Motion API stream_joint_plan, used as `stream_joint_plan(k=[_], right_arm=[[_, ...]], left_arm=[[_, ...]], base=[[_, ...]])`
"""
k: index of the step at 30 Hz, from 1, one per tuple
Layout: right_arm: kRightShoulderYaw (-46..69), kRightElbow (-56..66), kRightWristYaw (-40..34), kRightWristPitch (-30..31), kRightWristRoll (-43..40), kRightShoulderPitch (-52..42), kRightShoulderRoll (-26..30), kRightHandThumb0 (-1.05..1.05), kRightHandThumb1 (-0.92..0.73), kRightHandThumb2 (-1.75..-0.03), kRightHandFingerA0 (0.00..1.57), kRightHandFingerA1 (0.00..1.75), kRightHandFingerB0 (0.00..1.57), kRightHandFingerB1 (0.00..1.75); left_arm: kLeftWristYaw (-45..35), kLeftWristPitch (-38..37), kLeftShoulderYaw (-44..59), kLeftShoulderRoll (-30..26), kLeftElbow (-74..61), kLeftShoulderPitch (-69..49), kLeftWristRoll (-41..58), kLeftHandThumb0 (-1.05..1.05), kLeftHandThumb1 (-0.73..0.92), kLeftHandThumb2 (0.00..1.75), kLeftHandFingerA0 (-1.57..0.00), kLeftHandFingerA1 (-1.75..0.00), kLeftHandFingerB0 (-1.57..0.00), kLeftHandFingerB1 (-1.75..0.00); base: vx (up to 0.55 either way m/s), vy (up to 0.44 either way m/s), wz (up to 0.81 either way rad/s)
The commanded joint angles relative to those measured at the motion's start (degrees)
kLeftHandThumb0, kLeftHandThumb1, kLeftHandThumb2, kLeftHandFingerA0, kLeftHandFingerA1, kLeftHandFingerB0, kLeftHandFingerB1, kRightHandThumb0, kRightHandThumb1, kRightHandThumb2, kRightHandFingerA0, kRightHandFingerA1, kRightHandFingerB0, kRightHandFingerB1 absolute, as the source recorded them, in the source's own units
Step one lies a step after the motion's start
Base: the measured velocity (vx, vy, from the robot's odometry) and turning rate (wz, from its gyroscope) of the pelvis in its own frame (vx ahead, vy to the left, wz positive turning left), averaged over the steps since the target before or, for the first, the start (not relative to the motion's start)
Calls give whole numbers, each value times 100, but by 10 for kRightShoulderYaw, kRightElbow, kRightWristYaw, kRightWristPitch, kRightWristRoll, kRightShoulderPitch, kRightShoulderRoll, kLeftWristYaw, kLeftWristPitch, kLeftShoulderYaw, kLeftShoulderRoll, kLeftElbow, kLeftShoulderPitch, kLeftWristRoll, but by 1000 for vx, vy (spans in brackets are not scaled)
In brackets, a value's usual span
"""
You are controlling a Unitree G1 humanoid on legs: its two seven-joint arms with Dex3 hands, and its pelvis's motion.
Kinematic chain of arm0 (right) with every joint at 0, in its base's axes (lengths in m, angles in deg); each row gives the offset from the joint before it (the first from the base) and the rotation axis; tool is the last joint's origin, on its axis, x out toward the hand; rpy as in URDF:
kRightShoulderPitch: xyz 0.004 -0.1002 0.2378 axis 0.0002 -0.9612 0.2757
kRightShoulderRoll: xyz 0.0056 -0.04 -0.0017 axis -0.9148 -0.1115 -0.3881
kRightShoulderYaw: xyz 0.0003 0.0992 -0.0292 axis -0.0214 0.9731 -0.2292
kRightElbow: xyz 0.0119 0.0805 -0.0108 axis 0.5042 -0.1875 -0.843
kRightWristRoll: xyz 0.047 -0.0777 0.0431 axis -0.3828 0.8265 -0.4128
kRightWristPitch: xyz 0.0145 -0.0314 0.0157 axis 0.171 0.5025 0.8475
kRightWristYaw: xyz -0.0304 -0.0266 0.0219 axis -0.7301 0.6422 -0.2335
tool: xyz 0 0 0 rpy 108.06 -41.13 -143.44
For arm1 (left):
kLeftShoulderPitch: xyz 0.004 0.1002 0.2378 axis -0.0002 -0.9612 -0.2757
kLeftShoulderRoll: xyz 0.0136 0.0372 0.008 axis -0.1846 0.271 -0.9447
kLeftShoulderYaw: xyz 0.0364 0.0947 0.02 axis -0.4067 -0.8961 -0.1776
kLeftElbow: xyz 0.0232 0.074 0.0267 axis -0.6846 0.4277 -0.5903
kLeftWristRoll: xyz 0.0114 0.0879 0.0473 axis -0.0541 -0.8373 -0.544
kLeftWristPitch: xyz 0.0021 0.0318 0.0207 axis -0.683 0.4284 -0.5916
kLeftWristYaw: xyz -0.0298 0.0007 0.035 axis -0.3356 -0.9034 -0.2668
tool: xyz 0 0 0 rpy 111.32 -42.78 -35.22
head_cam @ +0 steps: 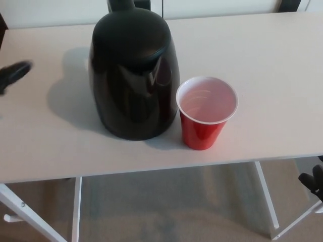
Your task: The robot walk towards a table in front and uses its left hand to pick up the pot from the base and pour water to the cup on the right hand side
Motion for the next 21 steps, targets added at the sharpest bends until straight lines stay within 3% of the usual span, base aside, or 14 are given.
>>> stream_joint_plan(k=[1,3,4,5,7,8,12,13,15,19,20,21], right_arm=[[14,-9,-3,-11,-2,-33,6,-32,-44,-64,52,84,47,65],[12,-13,-6,-11,5,-50,6,-31,-47,-65,49,85,48,65],[10,-16,-11,-12,11,-57,6,-31,-47,-64,51,90,47,63],[9,-20,-14,-12,14,-61,6,-31,-47,-64,51,90,47,63],[11,-32,-9,-17,15,-67,10,-31,-50,-63,48,84,44,60],[12,-33,-6,-18,13,-70,11,-31,-51,-63,44,80,42,59],[19,-27,-1,-15,4,-78,14,-30,-52,-64,42,75,40,59],[21,-37,-6,-11,5,-75,18,-27,-53,-65,43,71,40,58],[19,-58,-6,-17,12,-70,22,-25,-52,-65,45,74,39,58],[-3,-98,-2,-30,41,-73,35,-28,-52,-65,38,70,37,57],[-6,-111,1,-35,44,-72,37,-25,-48,-69,38,73,38,60],[-9,-126,3,-41,48,-71,41,-23,-48,-70,38,70,36,59]], left_arm=[[-59,-66,234,-26,0,-203,121,-42,32,69,0,-18,0,-16],[-60,-106,270,-18,48,-250,125,-45,33,72,-2,-25,-1,-23],[-59,-122,291,-12,75,-272,131,-48,45,54,0,-34,-3,-29],[-61,-133,309,-7,98,-291,139,-48,45,54,0,-34,-3,-29],[-48,-165,340,11,135,-327,145,-50,35,71,-5,-37,-6,-24],[-44,-182,345,14,156,-335,144,-52,37,71,-5,-46,-4,-23],[-38,-246,353,15,273,-345,143,-40,34,74,0,-43,0,-29],[-19,-250,338,24,339,-345,130,-45,48,56,-6,-32,-9,-30],[-14,-263,319,25,384,-343,117,-47,49,55,-2,-34,-9,-31],[-44,-267,262,44,436,-353,88,-47,56,58,-6,-37,-8,-32],[-58,-281,234,44,447,-354,69,-50,63,60,-11,-35,-19,-34],[-67,-300,193,43,464,-351,40,-57,50,77,-12,-44,-22,-44]], base=[[0,0,0],[0,0,0],[0,0,0],[0,0,0],[0,0,0],[0,0,0],[0,0,0],[0,0,0],[0,0,0],[0,0,0],[0,0,0],[0,0,0]])
